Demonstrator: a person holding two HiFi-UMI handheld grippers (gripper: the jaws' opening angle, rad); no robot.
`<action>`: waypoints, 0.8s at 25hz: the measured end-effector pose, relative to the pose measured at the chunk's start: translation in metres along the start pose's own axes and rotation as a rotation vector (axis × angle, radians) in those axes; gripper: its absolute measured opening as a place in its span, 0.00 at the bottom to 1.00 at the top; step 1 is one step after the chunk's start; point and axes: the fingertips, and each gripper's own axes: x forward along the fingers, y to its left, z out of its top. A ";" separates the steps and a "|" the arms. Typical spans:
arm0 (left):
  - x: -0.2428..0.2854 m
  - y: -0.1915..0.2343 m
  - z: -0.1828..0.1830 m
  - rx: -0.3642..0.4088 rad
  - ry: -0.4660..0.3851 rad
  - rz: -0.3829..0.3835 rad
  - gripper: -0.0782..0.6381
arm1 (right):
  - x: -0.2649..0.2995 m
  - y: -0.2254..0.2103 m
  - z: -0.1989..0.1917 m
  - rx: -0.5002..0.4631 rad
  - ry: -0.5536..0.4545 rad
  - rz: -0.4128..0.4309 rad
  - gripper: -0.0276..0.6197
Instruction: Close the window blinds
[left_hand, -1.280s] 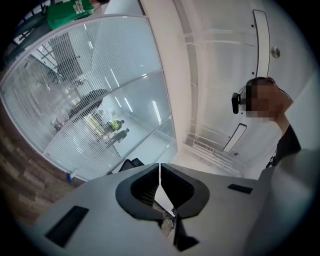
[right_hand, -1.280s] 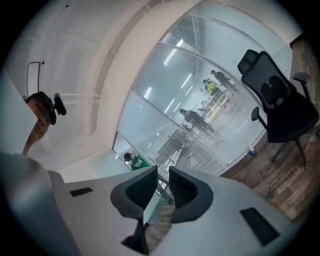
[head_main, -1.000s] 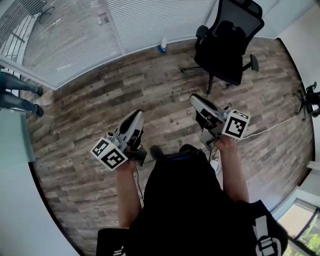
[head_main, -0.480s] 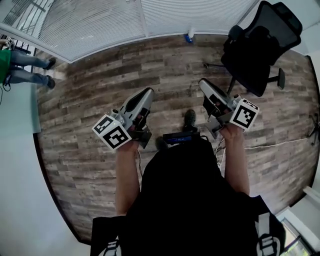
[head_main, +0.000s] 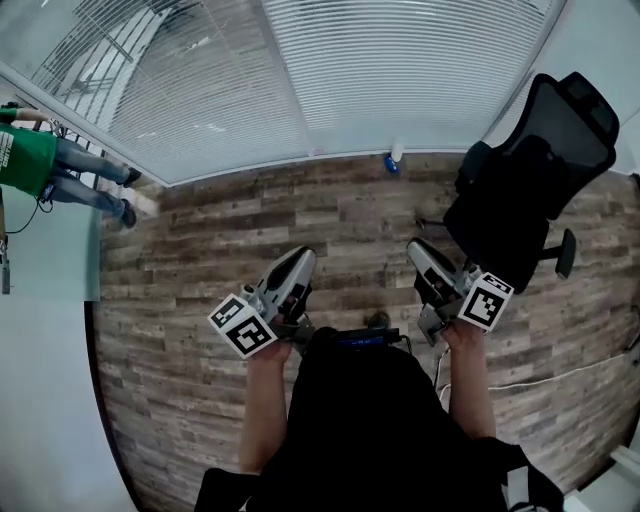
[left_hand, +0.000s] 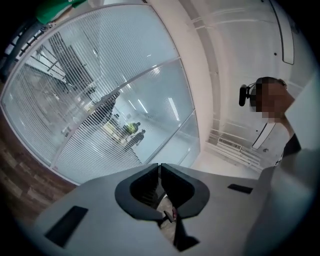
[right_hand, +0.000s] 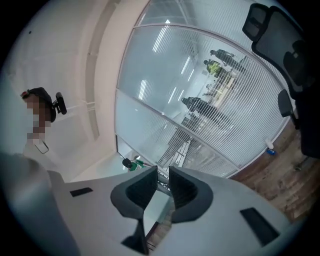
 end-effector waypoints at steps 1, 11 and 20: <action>0.008 0.003 0.001 0.003 -0.003 0.003 0.12 | 0.002 -0.008 0.007 0.003 0.001 -0.001 0.14; 0.092 0.080 0.040 -0.006 -0.024 -0.029 0.12 | 0.057 -0.069 0.056 -0.045 0.031 -0.054 0.14; 0.184 0.186 0.131 -0.009 -0.030 -0.075 0.13 | 0.158 -0.127 0.139 -0.092 -0.033 -0.170 0.14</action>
